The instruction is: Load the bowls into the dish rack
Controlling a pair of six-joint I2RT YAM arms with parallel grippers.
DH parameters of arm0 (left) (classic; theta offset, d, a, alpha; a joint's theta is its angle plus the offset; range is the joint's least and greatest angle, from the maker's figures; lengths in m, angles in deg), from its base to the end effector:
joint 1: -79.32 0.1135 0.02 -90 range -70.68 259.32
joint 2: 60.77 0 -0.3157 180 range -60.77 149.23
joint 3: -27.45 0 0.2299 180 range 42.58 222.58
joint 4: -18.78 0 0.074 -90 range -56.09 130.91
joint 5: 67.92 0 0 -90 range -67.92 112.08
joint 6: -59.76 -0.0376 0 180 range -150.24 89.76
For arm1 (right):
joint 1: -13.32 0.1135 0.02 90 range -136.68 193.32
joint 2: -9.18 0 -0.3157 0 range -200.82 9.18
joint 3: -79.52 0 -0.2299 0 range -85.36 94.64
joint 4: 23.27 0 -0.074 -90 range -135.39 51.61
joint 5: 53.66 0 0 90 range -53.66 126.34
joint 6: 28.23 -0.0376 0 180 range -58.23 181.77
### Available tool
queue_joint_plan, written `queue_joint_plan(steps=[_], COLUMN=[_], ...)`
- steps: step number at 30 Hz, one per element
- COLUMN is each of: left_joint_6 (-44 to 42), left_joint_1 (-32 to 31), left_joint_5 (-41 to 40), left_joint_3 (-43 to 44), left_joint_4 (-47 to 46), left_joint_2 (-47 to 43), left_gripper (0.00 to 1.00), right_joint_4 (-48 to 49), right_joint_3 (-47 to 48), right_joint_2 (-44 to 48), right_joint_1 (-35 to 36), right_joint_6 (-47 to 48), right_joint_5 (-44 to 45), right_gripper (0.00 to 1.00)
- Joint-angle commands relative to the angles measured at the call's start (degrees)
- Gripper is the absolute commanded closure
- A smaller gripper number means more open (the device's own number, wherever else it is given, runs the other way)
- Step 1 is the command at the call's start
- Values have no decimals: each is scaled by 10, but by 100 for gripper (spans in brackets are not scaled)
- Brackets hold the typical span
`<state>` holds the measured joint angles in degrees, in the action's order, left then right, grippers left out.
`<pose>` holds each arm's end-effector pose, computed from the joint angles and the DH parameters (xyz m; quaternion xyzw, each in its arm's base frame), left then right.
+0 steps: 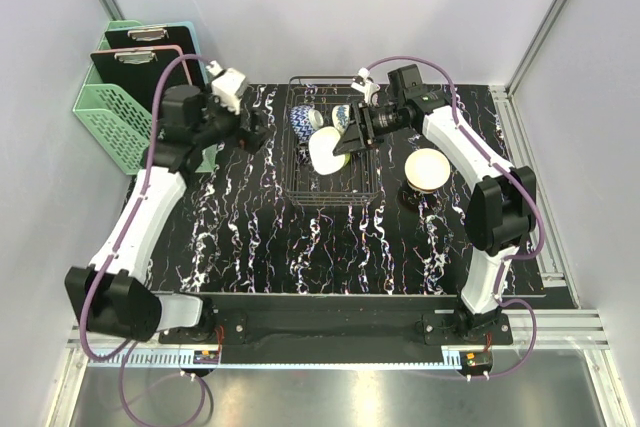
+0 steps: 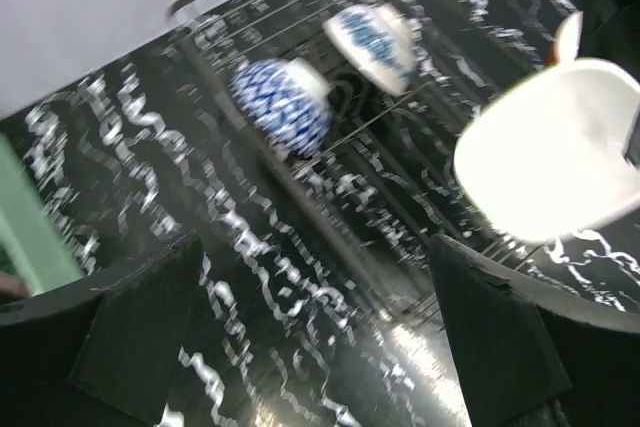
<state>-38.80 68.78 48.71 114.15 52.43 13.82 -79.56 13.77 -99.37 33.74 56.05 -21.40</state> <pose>0.2535 -0.0643 0.4266 0.2612 0.7719 -0.1998 0.5440 0.3721 0.1725 0.3630 -0.2669 0.7968 0.5095 0.1848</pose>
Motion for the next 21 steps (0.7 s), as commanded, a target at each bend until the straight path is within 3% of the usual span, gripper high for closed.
queue_joint_plan(steps=[1,13,21], left_joint_6=[-11,-25,-26], left_joint_1=[36,92,105], left_joint_5=[-6,14,30], left_joint_3=[-31,-104,-137], left_joint_4=[15,22,13], left_joint_2=[-40,-91,-110], left_gripper=[1,1,1], right_joint_4=[12,-27,-40], right_joint_3=[49,87,115], right_joint_2=[35,-36,-102], right_joint_1=[16,169,211], right_joint_6=[11,186,249], right_joint_5=[267,654,805], right_gripper=[100,100,100])
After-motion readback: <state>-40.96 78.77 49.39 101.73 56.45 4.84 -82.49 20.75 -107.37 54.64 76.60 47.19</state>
